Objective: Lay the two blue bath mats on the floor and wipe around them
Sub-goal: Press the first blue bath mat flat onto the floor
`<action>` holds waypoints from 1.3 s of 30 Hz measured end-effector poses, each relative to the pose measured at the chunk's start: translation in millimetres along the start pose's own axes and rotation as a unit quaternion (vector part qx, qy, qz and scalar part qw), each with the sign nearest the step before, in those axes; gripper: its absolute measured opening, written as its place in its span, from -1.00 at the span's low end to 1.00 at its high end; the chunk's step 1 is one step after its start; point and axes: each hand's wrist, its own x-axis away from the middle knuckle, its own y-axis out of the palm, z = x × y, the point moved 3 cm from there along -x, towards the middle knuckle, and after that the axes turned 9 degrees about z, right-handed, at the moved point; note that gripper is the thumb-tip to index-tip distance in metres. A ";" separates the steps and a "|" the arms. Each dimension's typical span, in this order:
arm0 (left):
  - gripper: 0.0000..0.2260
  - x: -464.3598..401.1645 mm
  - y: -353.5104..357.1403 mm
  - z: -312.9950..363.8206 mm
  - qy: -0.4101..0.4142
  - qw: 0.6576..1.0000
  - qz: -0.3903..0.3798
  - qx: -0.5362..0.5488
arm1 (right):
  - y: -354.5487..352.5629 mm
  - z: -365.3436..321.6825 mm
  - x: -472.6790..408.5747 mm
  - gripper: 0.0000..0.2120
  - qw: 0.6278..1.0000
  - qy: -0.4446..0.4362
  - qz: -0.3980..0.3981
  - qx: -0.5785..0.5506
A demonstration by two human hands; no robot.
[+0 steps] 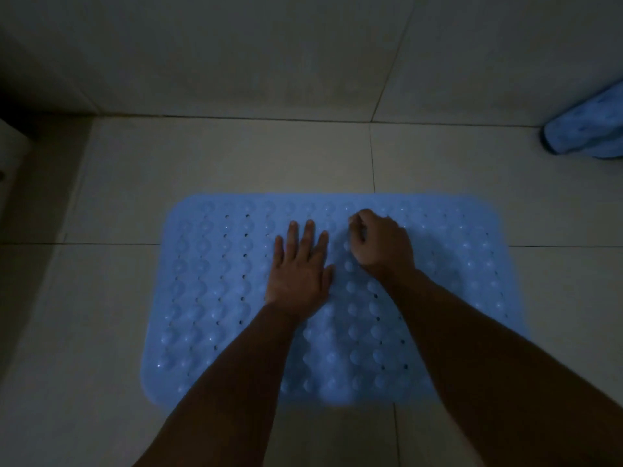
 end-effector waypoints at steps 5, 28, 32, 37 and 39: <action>-0.30 -1.3 20.1 14.0 -0.027 0.999 0.021 -0.040 | -6.1 9.0 -19.9 -0.61 0.998 -0.060 0.005 0.010; -0.20 -3.0 18.9 14.0 -0.015 1.000 0.015 -0.005 | -11.3 18.6 5.8 -0.75 0.996 -0.070 0.062 -0.016; -0.26 -10.1 0.2 8.5 -0.028 0.996 -0.052 0.073 | -34.7 -5.9 15.6 -0.80 0.995 -0.034 0.081 -0.038; -0.46 3.4 -68.2 -39.2 -0.175 0.947 0.097 0.250 | -48.8 -46.7 22.5 -0.75 1.000 -0.014 0.002 -0.021; -0.46 16.3 -79.5 -62.5 -0.175 0.945 0.181 0.207 | -36.7 -66.8 27.9 -0.69 0.999 -0.022 -0.001 -0.035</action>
